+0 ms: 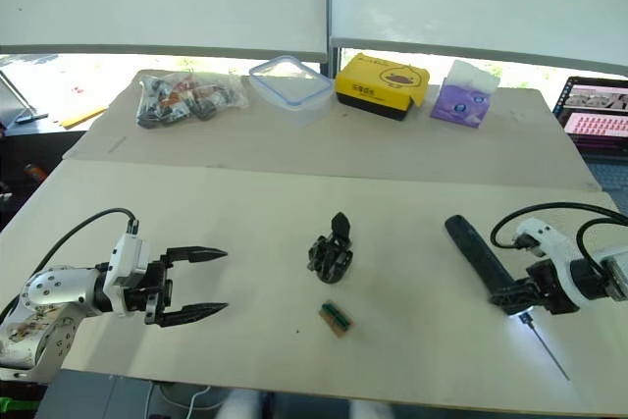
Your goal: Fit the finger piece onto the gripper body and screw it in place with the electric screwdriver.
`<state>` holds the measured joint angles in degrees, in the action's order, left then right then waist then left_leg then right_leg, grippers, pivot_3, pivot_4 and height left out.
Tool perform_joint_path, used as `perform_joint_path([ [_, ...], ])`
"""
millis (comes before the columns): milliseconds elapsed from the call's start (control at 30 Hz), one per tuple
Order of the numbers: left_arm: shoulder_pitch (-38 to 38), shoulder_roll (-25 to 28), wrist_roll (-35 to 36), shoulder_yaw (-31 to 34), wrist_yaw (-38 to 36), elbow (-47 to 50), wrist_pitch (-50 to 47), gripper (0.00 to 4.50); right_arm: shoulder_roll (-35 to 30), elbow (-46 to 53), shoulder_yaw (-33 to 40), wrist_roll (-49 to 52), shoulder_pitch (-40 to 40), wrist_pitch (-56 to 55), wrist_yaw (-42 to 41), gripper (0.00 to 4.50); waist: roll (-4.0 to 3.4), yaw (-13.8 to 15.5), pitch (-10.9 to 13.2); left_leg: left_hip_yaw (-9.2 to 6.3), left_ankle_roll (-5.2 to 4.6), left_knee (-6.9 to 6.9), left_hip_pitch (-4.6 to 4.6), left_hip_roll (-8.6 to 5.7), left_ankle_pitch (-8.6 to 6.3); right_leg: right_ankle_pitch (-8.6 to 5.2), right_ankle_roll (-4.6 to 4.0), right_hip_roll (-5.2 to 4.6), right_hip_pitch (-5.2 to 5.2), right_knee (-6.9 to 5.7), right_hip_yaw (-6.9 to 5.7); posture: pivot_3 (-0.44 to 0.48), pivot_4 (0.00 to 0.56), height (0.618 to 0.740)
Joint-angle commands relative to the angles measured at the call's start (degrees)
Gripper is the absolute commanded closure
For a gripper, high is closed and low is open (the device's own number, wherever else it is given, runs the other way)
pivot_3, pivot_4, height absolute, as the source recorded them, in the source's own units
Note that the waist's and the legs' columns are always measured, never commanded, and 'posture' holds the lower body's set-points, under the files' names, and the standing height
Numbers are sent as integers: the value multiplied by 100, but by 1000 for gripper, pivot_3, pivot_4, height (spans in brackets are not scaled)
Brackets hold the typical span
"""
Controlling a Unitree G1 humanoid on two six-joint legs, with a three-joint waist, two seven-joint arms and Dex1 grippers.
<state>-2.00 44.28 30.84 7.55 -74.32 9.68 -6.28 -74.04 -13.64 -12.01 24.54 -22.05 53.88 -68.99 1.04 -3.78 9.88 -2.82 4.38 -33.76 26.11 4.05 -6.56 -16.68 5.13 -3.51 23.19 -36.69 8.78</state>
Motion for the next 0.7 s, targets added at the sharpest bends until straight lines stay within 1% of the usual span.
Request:
perform_joint_path([
  [33,32,30,-10,139,69,118,81,41,97,-461,58,-425,-199,-235,49,2597,6,-4,2,0,0,-6,0,0,0,0,0,0,0,-6,0,0,150,740],
  [67,33,23,-46,168,129,78,107,41,108,-564,89,-471,-199,-293,20,2597,10,-7,3,-1,0,-12,-1,0,0,0,-1,1,-1,-9,0,0,150,740],
  [100,41,10,-70,184,185,62,122,0,97,-645,116,-506,-172,-356,-36,1569,11,-7,3,-1,0,-18,-2,0,0,1,-2,1,-1,-9,0,0,150,740],
  [167,44,7,-95,204,346,43,13,0,33,-694,232,-523,-49,-494,-118,940,17,1,2,-1,1,-24,-6,0,0,1,-2,0,-1,-9,0,0,150,740],
  [233,113,101,-198,144,520,105,-217,0,14,-762,587,-508,172,-932,-48,217,20,15,0,-2,1,-25,-9,0,0,1,-1,0,-4,-9,0,0,150,740],
  [267,151,111,-266,153,563,104,-174,0,-18,-762,855,-523,378,-1357,13,101,21,27,0,-2,1,-25,-8,0,0,1,-1,0,-6,-9,0,0,150,740],
  [300,199,128,-390,185,648,70,-102,0,-30,-725,1245,-503,646,-1860,56,101,22,41,0,-2,0,-22,-5,0,0,1,0,1,-14,-12,-1,0,150,740],
  [367,288,128,-641,318,861,-61,142,0,45,-582,2124,-397,1158,-2721,93,101,17,63,-1,-1,0,-18,-3,-1,0,0,3,1,-10,-18,0,0,150,740],
  [400,310,107,-715,425,907,-175,359,0,217,-488,2663,-257,1375,-3335,-22,101,16,72,0,-1,0,-16,-4,-2,0,1,8,1,-9,-23,0,0,150,740],
  [467,326,102,-904,517,1013,-416,674,0,474,-275,3431,-136,1851,-4425,-359,101,14,78,-1,-6,-1,-13,-6,0,1,4,16,7,-4,-34,-2,0,150,740],
  [500,346,104,-1005,525,1043,-527,819,0,900,-134,3847,137,1817,-5637,-772,101,16,70,-1,-6,-1,-12,-13,0,1,3,15,8,-7,-36,-1,0,150,740],
  [533,370,98,-1113,537,1095,-638,967,0,1362,286,4260,852,1802,-5933,-1368,101,24,48,-1,-5,0,-7,-24,0,1,-1,8,9,-14,-35,-1,0,150,740],
  [567,397,96,-1194,553,1137,-718,1070,0,1550,622,4485,1098,2010,-5778,-1425,101,31,13,4,-6,0,-10,-38,3,0,-1,8,12,-28,-34,-2,0,150,740],
  [600,437,122,-1235,572,1123,-794,1137,0,1739,891,4526,1039,2243,-6145,-1578,101,33,-5,5,-9,0,-5,-59,3,0,-2,9,12,-58,-31,-4,0,150,740],
  [633,465,144,-1243,588,1102,-851,1175,0,1837,1131,4508,954,2530,-6276,-1731,101,33,-5,5,-10,1,-6,-72,3,0,-9,13,11,-80,-31,-3,0,150,740],
  [700,479,204,-1184,622,1033,-939,1127,0,2264,1535,4353,764,2877,-6640,-1515,101,57,8,3,-10,2,-5,-80,1,-1,-19,12,8,-93,-24,-3,0,150,740],
])
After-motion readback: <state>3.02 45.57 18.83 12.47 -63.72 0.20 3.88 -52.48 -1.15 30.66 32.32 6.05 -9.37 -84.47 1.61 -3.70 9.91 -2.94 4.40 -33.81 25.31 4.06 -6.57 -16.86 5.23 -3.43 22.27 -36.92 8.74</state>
